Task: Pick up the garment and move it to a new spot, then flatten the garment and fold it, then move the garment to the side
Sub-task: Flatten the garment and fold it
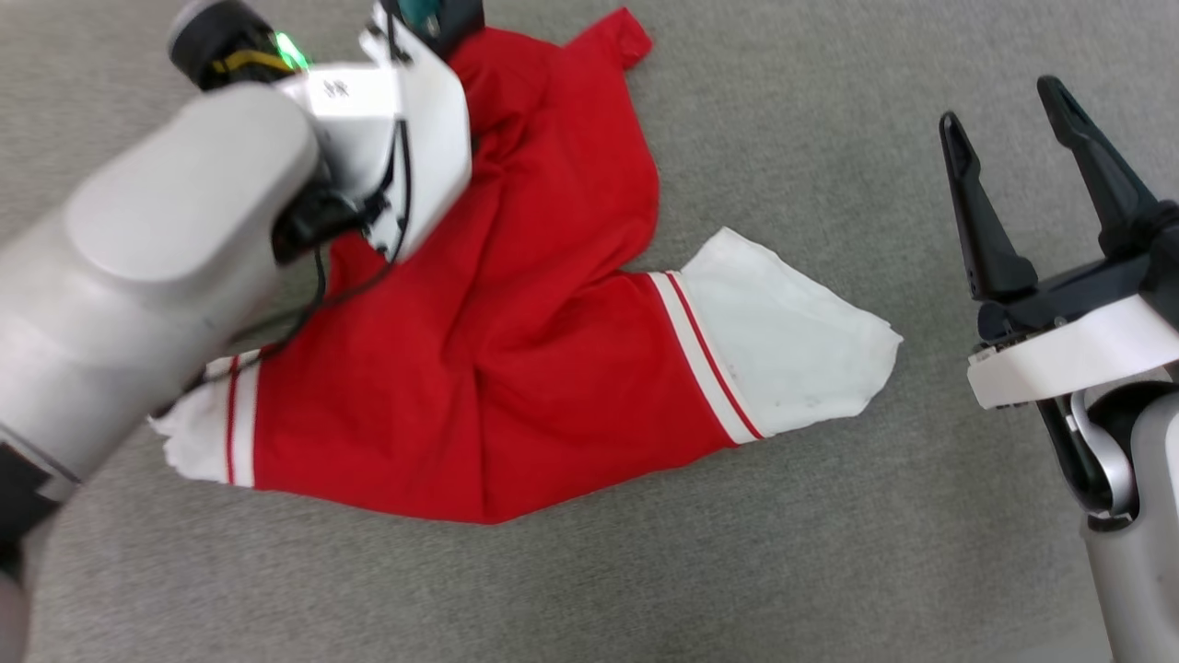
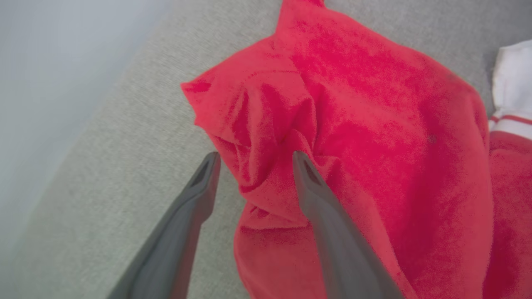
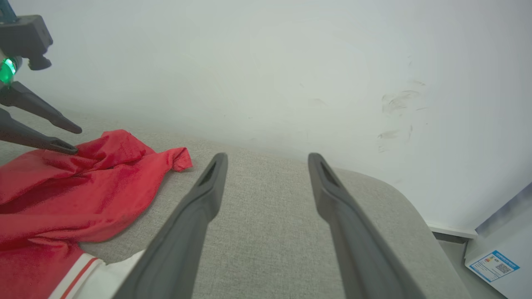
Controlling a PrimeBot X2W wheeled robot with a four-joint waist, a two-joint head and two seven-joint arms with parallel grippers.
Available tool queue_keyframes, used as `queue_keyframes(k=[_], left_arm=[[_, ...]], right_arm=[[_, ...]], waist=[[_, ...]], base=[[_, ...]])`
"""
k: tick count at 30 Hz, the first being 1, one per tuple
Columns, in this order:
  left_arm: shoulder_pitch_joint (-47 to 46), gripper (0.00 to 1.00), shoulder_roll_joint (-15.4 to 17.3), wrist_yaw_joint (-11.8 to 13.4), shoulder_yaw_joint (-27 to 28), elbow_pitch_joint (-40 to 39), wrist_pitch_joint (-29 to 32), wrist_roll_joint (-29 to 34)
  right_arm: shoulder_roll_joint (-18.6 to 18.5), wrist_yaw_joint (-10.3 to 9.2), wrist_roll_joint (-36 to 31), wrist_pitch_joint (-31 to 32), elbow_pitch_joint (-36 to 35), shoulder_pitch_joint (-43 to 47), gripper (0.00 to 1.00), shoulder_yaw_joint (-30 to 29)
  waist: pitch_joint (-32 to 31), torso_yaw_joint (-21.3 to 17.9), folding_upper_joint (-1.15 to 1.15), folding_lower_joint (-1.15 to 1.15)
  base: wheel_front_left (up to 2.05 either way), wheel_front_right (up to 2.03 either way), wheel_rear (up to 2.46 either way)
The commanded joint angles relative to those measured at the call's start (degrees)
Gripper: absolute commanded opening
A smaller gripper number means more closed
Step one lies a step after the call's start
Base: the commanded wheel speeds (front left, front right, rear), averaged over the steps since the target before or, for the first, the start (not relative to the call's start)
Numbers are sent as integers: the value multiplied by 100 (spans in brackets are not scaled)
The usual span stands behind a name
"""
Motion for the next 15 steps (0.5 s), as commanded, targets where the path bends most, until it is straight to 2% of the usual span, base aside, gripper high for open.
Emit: queue_keyframes(k=[1, 6, 12, 15], left_arm=[[-146, 100, 70, -3, 16, -93, -103, -58], [-367, 100, 551, -4, 44, -628, -123, -452], [-404, 100, 1383, -4, 25, -1510, 729, -977], [-248, 100, 1690, -4, 16, -1871, 1083, -1097]], right_arm=[[-33, -3, 7, -2, 17, 92, 100, -23], [-74, -4, 37, 54, -3, 271, 100, -95], [-120, -3, 33, 131, -108, 367, 100, -143], [-143, -4, 35, 171, -151, 401, 100, -167]], waist=[[-212, 178, 0, -1], [-500, 452, 0, -1], [-665, 702, 0, -1], [-710, 788, 0, -1]], base=[[0, 0, 0], [0, 0, 0], [0, 0, 0], [0, 0, 0]])
